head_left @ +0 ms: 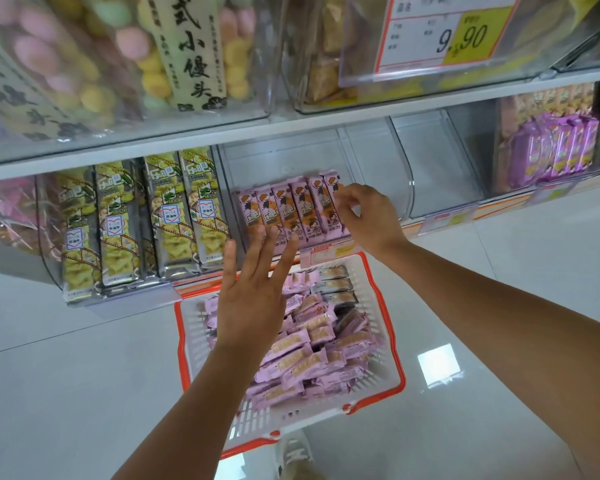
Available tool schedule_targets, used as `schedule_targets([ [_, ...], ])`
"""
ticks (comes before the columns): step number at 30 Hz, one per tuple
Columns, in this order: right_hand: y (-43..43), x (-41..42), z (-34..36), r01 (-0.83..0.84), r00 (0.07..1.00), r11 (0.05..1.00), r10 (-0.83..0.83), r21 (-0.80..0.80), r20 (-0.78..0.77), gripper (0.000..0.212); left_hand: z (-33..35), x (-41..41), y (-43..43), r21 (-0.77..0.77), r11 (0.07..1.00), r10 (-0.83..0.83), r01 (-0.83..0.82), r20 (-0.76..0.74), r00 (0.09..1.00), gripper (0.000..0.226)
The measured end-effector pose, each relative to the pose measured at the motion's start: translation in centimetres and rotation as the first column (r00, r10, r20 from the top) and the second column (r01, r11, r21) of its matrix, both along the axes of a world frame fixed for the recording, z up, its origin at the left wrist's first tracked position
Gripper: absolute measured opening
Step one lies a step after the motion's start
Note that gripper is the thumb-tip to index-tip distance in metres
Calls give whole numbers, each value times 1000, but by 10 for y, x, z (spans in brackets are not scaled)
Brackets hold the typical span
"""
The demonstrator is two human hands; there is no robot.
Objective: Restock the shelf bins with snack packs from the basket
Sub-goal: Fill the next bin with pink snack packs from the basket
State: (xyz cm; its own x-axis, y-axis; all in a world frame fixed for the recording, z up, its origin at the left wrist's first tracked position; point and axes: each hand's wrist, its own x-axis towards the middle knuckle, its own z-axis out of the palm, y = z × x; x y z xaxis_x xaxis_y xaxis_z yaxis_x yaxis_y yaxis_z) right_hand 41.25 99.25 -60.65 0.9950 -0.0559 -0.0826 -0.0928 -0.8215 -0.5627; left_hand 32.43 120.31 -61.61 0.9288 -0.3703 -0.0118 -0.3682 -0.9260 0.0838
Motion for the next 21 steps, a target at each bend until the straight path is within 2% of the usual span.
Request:
schedule_targets([
  [4,1,-13,4,-72,973,994,51,85,225,20,1,-1,-3,53,998,23,-23,-12,1000,107],
  [10,11,-40,4,-209,929,963,141,172,342,17,-6,-12,-13,71,997,37,-40,37,999,105],
  [16,5,-76,-9,-375,896,913,312,161,315,14,-22,-41,-28,47,996,67,-69,49,997,99],
  [18,2,-87,-15,-418,896,891,371,179,244,16,-26,-49,-33,37,996,80,-81,29,996,97],
  [21,-4,-100,-34,-361,931,918,345,163,117,23,-40,-60,-36,39,996,79,-78,-29,996,95],
])
